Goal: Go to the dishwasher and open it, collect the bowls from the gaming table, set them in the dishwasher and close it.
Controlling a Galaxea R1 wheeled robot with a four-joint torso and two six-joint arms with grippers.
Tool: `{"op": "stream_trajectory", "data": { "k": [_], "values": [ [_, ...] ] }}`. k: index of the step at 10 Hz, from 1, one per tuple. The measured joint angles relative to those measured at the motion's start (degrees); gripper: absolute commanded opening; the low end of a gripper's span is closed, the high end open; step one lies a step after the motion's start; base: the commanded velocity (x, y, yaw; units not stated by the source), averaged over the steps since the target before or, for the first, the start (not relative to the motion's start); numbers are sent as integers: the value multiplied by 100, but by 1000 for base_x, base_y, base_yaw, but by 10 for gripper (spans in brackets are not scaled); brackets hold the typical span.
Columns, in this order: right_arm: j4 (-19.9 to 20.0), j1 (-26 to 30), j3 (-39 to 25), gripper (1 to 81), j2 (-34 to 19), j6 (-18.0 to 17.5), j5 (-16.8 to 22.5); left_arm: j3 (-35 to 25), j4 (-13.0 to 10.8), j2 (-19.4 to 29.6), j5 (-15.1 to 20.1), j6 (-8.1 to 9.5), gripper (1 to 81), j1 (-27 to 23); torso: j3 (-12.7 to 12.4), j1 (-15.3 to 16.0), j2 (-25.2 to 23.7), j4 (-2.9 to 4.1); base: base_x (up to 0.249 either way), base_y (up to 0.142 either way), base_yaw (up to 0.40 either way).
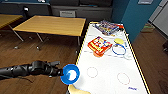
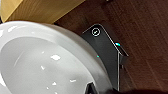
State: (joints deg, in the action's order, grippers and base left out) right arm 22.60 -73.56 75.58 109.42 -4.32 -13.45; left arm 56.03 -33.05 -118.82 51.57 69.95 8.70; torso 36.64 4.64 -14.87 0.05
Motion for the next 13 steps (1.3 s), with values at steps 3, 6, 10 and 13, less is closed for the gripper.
{"op": "stream_trajectory", "data": {
  "k": [3, 6, 10, 13],
  "values": [
    [-28, -94, 27, 10, 48, -1, -27, -336, -104, 518, -61, -407, 10, 940, -481, 0, 0, -74, 0, 0, 0],
    [-34, -174, 210, 10, 262, 2, 2, -339, -553, 733, -284, -549, 10, 2053, -1106, -6, -5, -142, 0, 0, 0],
    [-39, -277, 455, 10, 447, 2, 55, 527, -1297, 542, -934, -601, 10, 3727, -1628, -22, -15, -142, 0, 0, 0],
    [-55, -307, 813, 10, 758, 10, 94, 1580, -1802, -72, -1598, -672, 10, 4570, -1626, -24, -18, -144, 0, 0, 0]
  ]
}}
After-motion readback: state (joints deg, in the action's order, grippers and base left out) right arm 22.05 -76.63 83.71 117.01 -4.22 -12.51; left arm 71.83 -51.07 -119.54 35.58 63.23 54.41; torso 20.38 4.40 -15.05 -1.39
